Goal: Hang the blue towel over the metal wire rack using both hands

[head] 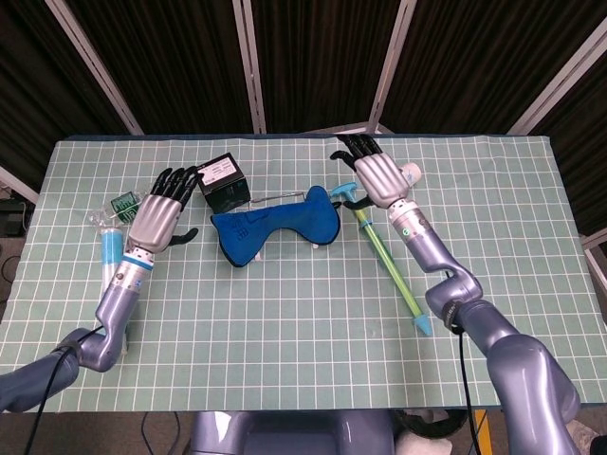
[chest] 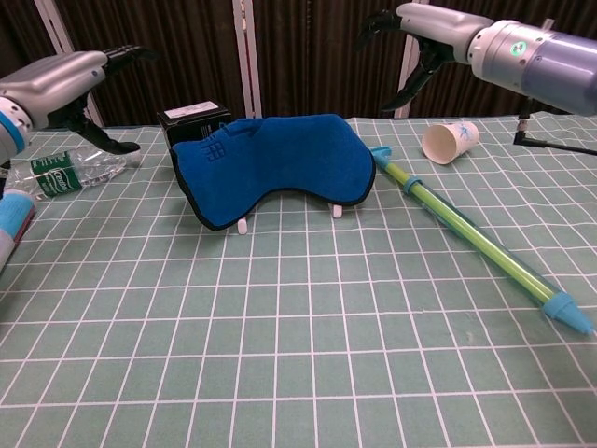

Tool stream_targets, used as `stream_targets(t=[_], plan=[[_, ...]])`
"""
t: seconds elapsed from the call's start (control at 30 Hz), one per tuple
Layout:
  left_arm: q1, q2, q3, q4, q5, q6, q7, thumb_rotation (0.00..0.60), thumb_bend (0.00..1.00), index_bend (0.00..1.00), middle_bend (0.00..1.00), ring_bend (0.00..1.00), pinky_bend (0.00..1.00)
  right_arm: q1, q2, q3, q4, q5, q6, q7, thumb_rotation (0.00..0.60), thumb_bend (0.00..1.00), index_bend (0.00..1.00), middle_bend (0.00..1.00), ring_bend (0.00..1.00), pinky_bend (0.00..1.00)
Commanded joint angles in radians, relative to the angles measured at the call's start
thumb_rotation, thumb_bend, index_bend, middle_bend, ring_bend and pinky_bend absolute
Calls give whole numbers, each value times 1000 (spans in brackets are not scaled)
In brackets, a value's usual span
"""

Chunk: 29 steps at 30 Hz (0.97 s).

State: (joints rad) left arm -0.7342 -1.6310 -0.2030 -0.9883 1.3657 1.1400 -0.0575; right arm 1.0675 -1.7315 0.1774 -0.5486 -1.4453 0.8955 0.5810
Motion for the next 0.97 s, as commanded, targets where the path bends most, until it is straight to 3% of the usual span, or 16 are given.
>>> stream_targets(t=[0.03, 0.27, 0.43, 0.53, 0.73, 0.97], plan=[[67, 90, 6, -115, -9, 66, 31, 600, 239, 0, 0, 0, 0, -81, 115, -17, -166, -26, 124, -52, 600, 14, 221, 5, 0, 0], [199, 249, 19, -370, -56, 187, 165, 600, 237, 0, 0, 0, 0, -266, 337, -56, -496, -31, 315, -238, 600, 0, 170, 0, 0, 0], [301, 343, 57, -558, -84, 287, 322, 600, 228, 0, 0, 0, 0, -429, 475, -105, -720, -16, 457, -467, 600, 0, 11, 0, 0, 0], [357, 369, 82, -628, -71, 357, 363, 600, 224, 0, 0, 0, 0, -516, 528, -126, -842, 2, 533, -550, 600, 0, 0, 0, 0, 0], [461, 360, 141, -669, 4, 493, 379, 600, 226, 0, 0, 0, 0, -680, 566, -178, -973, 23, 665, -619, 600, 0, 0, 0, 0, 0], [537, 352, 166, -675, 47, 558, 324, 600, 224, 0, 0, 0, 0, -798, 538, -206, -949, -11, 758, -593, 600, 0, 0, 0, 0, 0]])
